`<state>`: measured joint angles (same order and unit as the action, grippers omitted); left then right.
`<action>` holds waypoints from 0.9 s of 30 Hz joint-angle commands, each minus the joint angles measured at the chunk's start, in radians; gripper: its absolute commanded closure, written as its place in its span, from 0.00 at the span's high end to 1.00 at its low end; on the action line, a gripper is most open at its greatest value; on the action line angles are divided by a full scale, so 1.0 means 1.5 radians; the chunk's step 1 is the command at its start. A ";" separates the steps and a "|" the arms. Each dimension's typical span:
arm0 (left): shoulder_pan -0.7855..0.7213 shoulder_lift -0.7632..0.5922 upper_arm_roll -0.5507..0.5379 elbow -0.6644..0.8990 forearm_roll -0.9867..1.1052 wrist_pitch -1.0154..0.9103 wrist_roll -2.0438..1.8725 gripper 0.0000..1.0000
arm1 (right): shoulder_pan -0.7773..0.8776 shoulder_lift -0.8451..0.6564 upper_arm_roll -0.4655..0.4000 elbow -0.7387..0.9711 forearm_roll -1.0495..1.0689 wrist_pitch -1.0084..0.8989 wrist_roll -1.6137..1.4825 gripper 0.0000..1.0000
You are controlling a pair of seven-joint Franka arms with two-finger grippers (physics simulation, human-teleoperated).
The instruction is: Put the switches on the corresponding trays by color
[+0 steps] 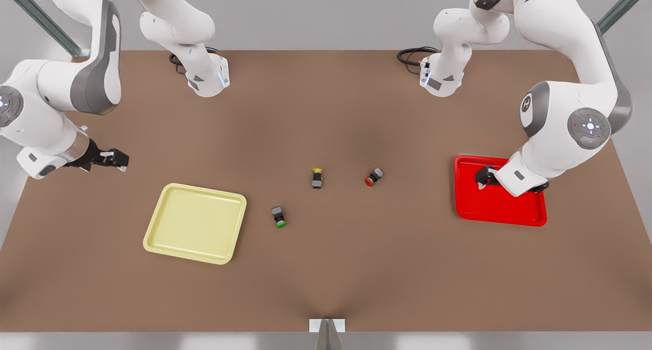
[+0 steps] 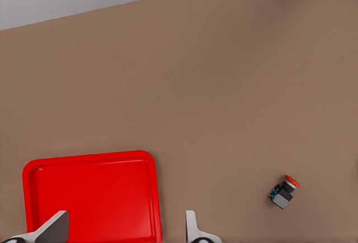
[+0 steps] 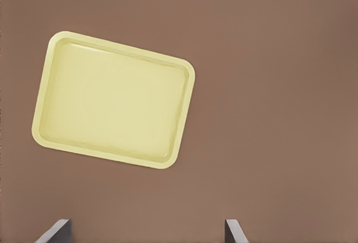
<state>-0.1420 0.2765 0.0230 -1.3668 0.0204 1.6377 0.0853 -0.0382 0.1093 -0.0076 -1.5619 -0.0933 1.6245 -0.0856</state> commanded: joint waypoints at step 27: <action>-0.255 0.098 -0.079 -0.467 -0.015 0.469 0.036 1.00 | 0.476 0.342 0.037 0.154 0.100 0.179 0.514 1.00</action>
<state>-0.5247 0.4276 -0.0951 -2.0678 -0.0041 2.3421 0.1408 0.6764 0.6333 0.0475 -1.3315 0.0580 1.8977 0.6885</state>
